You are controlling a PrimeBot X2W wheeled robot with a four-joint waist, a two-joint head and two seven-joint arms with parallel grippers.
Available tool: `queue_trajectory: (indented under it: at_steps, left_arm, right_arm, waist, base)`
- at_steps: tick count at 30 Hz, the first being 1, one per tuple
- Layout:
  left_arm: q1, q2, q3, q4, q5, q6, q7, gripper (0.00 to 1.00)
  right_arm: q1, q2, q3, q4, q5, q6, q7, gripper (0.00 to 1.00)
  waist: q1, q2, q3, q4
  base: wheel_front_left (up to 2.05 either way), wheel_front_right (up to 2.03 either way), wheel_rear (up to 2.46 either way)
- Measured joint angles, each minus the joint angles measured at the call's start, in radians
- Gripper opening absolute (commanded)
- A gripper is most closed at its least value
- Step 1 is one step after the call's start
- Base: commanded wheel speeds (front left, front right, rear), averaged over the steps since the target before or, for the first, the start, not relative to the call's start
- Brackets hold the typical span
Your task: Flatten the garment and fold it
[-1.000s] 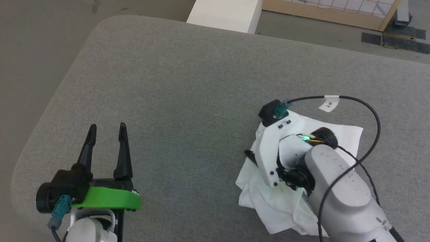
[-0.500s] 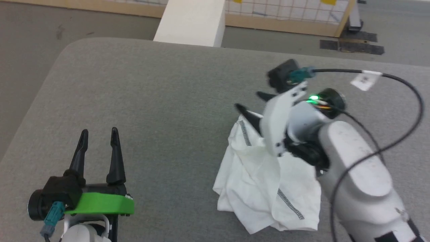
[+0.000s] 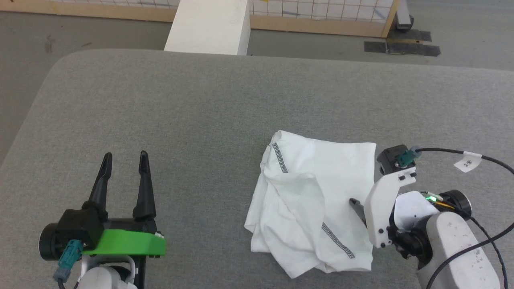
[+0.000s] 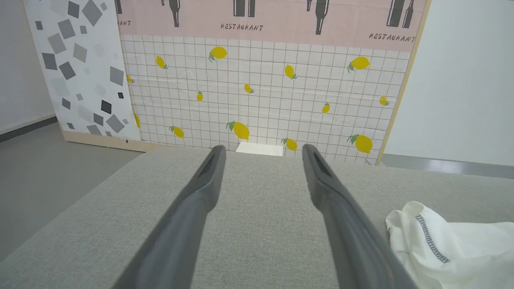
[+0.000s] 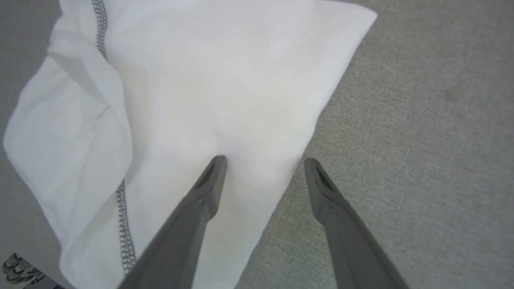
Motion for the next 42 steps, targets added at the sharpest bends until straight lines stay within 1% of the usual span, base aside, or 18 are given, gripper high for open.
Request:
queue_trajectory:
  at_steps: [5, 9, 10, 11, 12, 14, 17, 19, 22, 25, 26, 29, 33, 37, 42]
  left_arm:
    - [-0.005, 0.000, 0.000, 0.001, 0.000, 0.000, 0.000, 1.00]
    - [-0.012, 0.000, -0.003, 0.001, 0.000, -0.001, 0.000, 1.00]
    - [-0.015, 0.000, -0.004, 0.001, 0.000, -0.001, 0.000, 1.00]
    - [-0.016, 0.000, -0.004, 0.001, -0.001, -0.001, 0.000, 1.00]
    - [-0.016, 0.000, -0.004, 0.001, -0.001, -0.001, 0.000, 1.00]
    - [-0.016, 0.000, -0.001, 0.001, -0.001, -0.001, 0.000, 1.00]
    - [-0.016, 0.000, 0.007, 0.002, -0.001, -0.001, 0.000, 1.00]
    - [-0.015, 0.000, 0.014, 0.000, -0.001, -0.001, 0.000, 1.00]
    - [-0.011, 0.000, 0.025, -0.010, -0.001, -0.001, 0.000, 1.00]
    - [0.001, 0.000, 0.026, -0.025, 0.000, -0.001, 0.000, 1.00]
    - [0.000, 0.000, 0.029, -0.047, -0.006, 0.000, 0.000, 1.00]
    - [-0.002, -0.001, 0.029, -0.069, -0.010, 0.006, 0.000, 1.00]
    - [-0.010, -0.001, 0.025, -0.083, 0.000, 0.005, 0.000, 1.00]
    - [-0.029, 0.003, 0.025, -0.092, 0.006, 0.003, 0.000, 1.00]
    - [-0.057, 0.024, 0.012, -0.107, 0.022, -0.005, 0.000, 1.00]
  right_arm:
    - [0.019, 0.017, 0.000, 0.012, -0.031, 0.000, 0.015, 1.00]
    - [0.020, 0.020, -0.001, 0.040, -0.031, 0.000, 0.010, 1.00]
    - [0.018, 0.020, -0.005, 0.049, -0.033, 0.000, 0.008, 0.67]
    - [0.015, 0.020, -0.006, 0.052, -0.038, 0.000, 0.006, 0.30]
    - [0.010, 0.021, -0.009, 0.055, -0.043, 0.000, -0.006, 0.00]
    - [-0.002, 0.017, -0.004, 0.066, -0.047, 0.000, -0.014, 0.00]
    - [-0.024, 0.004, 0.037, 0.071, -0.035, 0.000, -0.014, 0.00]
    - [-0.036, -0.028, 0.083, 0.062, -0.018, 0.000, -0.009, 0.00]
    - [-0.062, -0.083, 0.179, 0.019, 0.030, 0.000, 0.016, 0.00]
    - [-0.114, -0.165, 0.288, -0.053, 0.086, 0.000, 0.055, 0.00]
    - [-0.175, -0.239, 0.349, -0.110, 0.139, 0.000, 0.066, 0.00]
    - [-0.226, -0.306, 0.390, -0.137, 0.174, 0.000, 0.072, 0.00]
    - [-0.286, -0.381, 0.425, -0.150, 0.205, 0.000, 0.072, 0.00]
    - [-0.334, -0.457, 0.426, -0.149, 0.220, 0.000, 0.067, 0.00]
    - [-0.362, -0.558, 0.388, -0.118, 0.221, 0.000, 0.037, 0.00]
  waist:
    - [0.0000, 0.0000, 0.024, 0.019]
    - [0.0000, 0.0000, 0.038, 0.034]
    - [0.0000, 0.0000, 0.040, 0.039]
    - [0.0000, 0.0000, 0.044, 0.042]
    - [0.0000, 0.0000, 0.047, 0.044]
    - [0.0000, 0.0000, 0.051, 0.046]
    - [0.0000, 0.0000, 0.051, 0.037]
    - [0.0000, 0.0000, 0.050, 0.025]
    - [0.0000, 0.0000, 0.048, -0.007]
    - [0.0000, 0.0000, 0.047, -0.058]
    - [0.0000, 0.0000, 0.050, -0.115]
    - [0.0000, 0.0000, 0.057, -0.178]
    - [0.0000, 0.0000, 0.073, -0.263]
    - [0.0000, 0.0000, 0.102, -0.335]
    - [0.0000, 0.0000, 0.164, -0.383]
  base:
    - [0.00, 0.00, 0.00]
    - [0.00, 0.00, 0.00]
    - [0.00, 0.00, 0.00]
    - [0.00, 0.00, 0.00]
    - [0.00, 0.00, 0.00]
    - [0.00, 0.00, 0.00]
    - [0.00, 0.00, 0.00]
    - [0.00, 0.00, 0.00]
    - [0.00, 0.00, 0.00]
    - [0.00, 0.00, 0.00]
    - [0.00, 0.00, 0.00]
    - [0.00, 0.00, 0.00]
    - [0.00, 0.00, 0.00]
    - [0.00, 0.00, 0.00]
    - [0.00, 0.00, 0.00]
